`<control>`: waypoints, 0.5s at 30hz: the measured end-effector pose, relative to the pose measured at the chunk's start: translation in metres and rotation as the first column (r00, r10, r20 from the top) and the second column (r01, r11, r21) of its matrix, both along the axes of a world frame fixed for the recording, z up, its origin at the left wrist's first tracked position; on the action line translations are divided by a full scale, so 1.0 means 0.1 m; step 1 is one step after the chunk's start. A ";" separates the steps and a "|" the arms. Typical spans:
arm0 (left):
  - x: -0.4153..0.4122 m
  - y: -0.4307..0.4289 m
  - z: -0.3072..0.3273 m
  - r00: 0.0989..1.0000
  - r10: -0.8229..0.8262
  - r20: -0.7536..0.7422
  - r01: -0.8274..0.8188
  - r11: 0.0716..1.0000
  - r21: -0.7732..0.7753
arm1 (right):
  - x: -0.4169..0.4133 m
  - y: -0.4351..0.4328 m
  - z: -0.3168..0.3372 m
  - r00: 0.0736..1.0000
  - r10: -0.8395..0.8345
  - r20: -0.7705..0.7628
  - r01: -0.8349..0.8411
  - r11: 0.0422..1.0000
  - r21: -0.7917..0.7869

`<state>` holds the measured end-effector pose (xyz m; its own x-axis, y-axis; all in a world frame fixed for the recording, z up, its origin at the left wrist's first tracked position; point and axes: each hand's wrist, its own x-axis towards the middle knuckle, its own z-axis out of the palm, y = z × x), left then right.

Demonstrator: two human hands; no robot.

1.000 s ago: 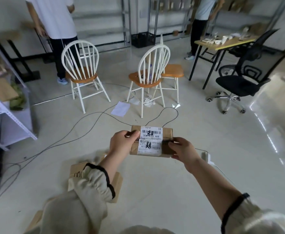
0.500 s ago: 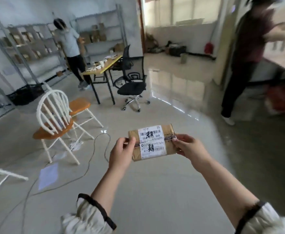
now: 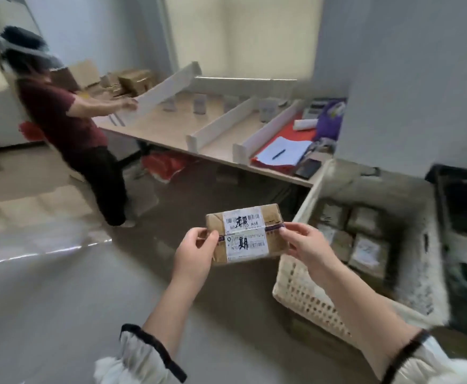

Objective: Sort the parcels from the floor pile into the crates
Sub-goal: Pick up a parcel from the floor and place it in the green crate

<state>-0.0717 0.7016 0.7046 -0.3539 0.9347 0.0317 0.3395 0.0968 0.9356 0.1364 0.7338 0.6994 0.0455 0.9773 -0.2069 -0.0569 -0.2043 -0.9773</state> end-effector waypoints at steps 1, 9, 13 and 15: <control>0.36 0.20 -0.02 0.997 -0.075 0.015 0.075 0.997 -0.006 | 0.39 0.07 0.00 0.998 -0.067 0.020 0.067 0.998 0.013; 3.11 1.09 -0.27 0.841 -0.531 0.105 0.538 0.840 -0.063 | 2.96 -0.08 -0.13 0.840 -0.519 0.156 0.528 0.849 -0.019; 3.97 1.25 -0.46 0.750 -0.651 0.118 0.661 0.741 -0.115 | 3.59 -0.23 -0.38 0.719 -0.663 0.207 0.688 0.720 -0.087; 4.28 1.35 -0.57 0.692 -0.712 0.118 0.720 0.671 -0.176 | 3.82 -0.24 -0.48 0.663 -0.716 0.219 0.747 0.653 -0.126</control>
